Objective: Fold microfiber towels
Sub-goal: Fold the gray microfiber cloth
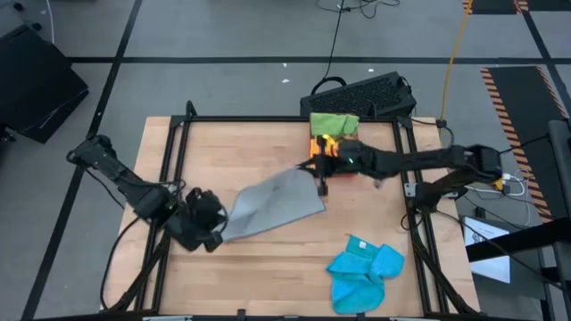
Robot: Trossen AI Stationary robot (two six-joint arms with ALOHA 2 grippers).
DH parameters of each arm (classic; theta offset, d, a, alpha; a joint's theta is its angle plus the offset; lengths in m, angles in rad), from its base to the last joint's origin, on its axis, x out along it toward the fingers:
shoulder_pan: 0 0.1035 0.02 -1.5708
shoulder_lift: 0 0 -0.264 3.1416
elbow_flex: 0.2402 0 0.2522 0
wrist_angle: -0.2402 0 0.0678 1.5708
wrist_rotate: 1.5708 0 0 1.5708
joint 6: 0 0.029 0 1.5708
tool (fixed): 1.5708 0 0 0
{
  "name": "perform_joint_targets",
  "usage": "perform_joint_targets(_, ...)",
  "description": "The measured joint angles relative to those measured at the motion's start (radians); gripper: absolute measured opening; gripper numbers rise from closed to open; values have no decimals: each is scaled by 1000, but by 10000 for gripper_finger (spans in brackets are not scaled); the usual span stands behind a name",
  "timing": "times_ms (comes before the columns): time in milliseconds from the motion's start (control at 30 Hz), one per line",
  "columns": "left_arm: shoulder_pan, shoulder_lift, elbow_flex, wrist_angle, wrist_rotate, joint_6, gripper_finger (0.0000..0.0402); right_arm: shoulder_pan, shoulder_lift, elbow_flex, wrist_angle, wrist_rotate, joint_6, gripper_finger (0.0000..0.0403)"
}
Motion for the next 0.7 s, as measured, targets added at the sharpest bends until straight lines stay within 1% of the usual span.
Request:
perform_joint_targets(133, -94, 59, 120, 14, -51, 103, 2, 190, -119, 0, -53, 160, 76, 4)
perform_joint_targets(267, -178, 101, 257, 62, -114, 245, 2, 376, -219, 0, -50, 236, 113, 4)
perform_joint_targets(333, -208, 112, 309, 27, -153, 257, 2, 447, -251, 0, -49, 281, 104, 4)
perform_joint_targets(400, -220, 113, 328, -49, -194, 216, 1, 484, -263, 0, -61, 332, 90, 4)
perform_joint_targets(467, -210, 113, 323, -164, -225, 133, 1, 483, -260, 0, -96, 353, 83, 4)
perform_joint_targets(533, -182, 114, 300, -304, -229, 12, 1, 448, -235, 0, -123, 348, 82, 4)
perform_joint_targets(633, -110, 114, 249, -505, -228, -183, 1, 355, -185, 0, -142, 345, 66, 4)
perform_joint_targets(667, -80, 113, 224, -537, -228, -235, 1, 315, -168, 0, -147, 342, 58, 4)
perform_joint_targets(700, -48, 105, 193, -529, -230, -242, 1, 271, -153, 0, -148, 316, 55, 4)
